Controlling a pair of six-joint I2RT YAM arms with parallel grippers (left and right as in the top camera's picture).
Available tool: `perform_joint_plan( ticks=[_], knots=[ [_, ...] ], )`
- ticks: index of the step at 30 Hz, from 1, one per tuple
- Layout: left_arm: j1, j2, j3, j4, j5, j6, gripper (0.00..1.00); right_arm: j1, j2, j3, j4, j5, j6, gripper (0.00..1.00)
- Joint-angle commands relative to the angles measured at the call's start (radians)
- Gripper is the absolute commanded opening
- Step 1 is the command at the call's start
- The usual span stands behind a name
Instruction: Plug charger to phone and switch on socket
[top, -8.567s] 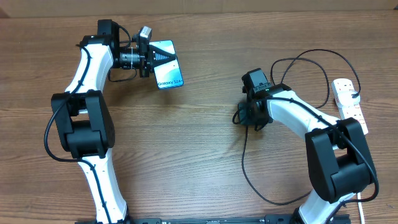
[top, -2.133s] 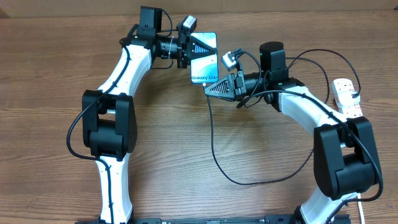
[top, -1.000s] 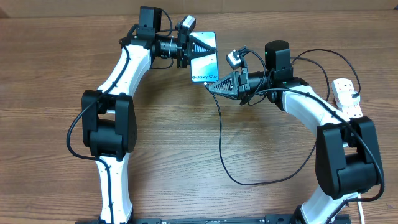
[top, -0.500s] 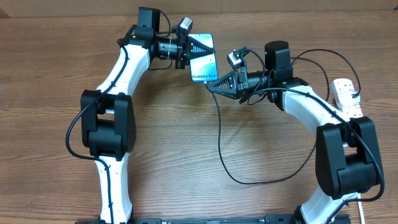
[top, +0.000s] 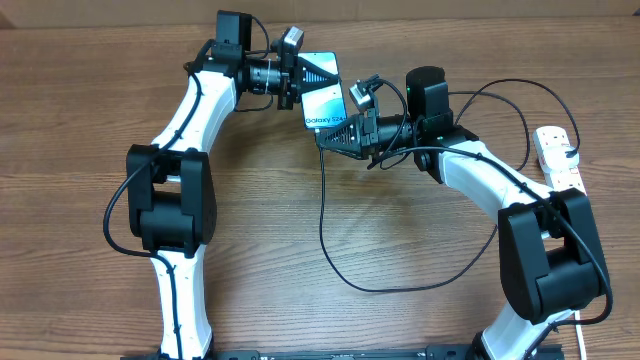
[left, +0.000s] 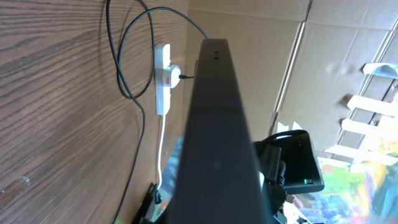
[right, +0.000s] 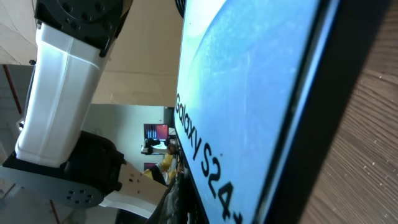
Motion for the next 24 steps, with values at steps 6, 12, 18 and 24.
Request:
perform_joint_plan(
  ticks=[6, 12, 18, 24],
  knots=[
    [-0.021, -0.025, 0.004, -0.006, 0.082, -0.003, 0.04, -0.044, -0.027, 0.023, 0.021, 0.037, 0.015, 0.04],
    [0.002, -0.025, 0.004, -0.007, 0.091, -0.008, 0.04, -0.07, -0.027, 0.023, 0.021, 0.029, 0.016, 0.04],
    [0.003, -0.025, 0.004, -0.006, 0.1, -0.026, 0.04, -0.071, -0.027, 0.023, 0.021, 0.039, 0.016, 0.04],
    [0.005, -0.025, 0.004, -0.006, 0.095, -0.031, 0.04, -0.077, -0.027, 0.022, 0.021, 0.038, 0.016, 0.04]
  ],
)
